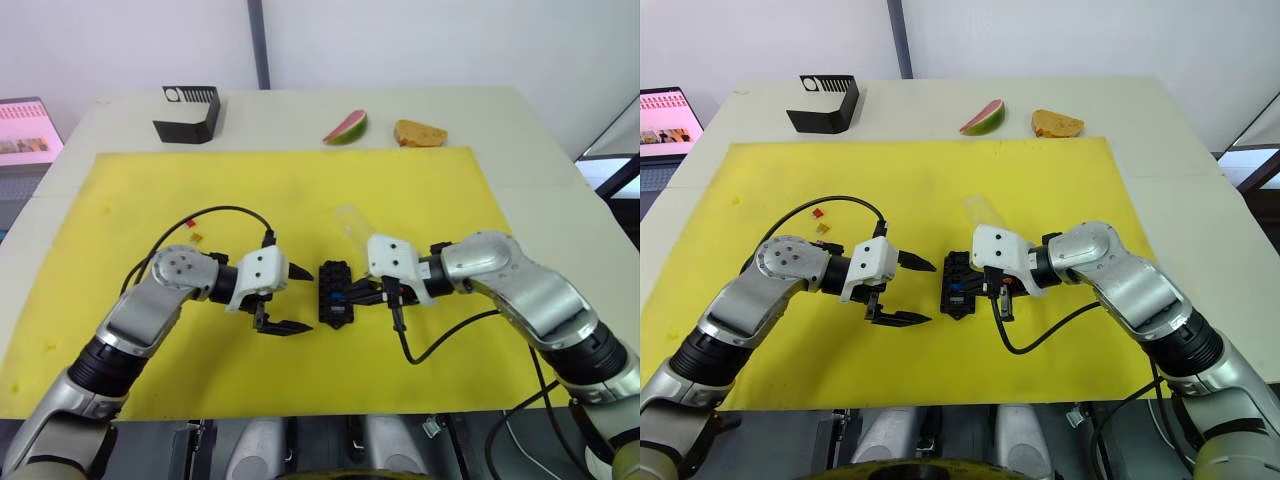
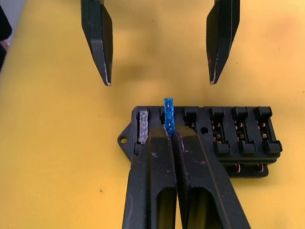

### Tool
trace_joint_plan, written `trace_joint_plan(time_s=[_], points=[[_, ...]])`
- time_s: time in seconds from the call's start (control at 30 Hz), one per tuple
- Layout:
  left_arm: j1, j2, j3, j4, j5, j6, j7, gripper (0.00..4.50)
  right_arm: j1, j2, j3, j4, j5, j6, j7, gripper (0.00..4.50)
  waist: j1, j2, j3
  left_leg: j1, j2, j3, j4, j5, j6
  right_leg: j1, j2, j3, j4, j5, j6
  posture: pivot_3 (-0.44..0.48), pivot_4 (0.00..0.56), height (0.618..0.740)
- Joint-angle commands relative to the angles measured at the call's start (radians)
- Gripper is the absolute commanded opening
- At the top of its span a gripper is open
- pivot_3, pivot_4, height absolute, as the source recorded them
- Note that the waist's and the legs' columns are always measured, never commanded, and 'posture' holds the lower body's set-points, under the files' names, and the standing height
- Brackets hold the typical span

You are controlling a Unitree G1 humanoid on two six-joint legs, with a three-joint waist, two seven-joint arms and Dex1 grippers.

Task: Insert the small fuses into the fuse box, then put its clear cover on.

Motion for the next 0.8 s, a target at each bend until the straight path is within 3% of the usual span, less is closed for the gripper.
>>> trace_joint_plan(time_s=[0.03,0.8], points=[[-0.001,-0.004,0.000,-0.028,0.005,-0.020,-0.003,4.45,-0.004,0.004,0.003,-0.024,-0.012,0.004,0.006,0.00,0.000,0.000,0.000,0.000,0.000,0.000,0.000,0.000,0.000,0.000,0.000,0.000,0.000,0.000,0.000,0.000,0.150,0.740],[-0.008,-0.018,0.001,-0.026,0.020,-0.029,-0.009,4.45,-0.026,-0.008,-0.025,-0.066,0.013,0.091,0.014,0.00,0.001,0.000,0.000,0.000,0.000,0.000,0.000,0.000,-0.001,0.000,0.000,0.000,0.001,0.000,0.000,0.000,0.150,0.740]])
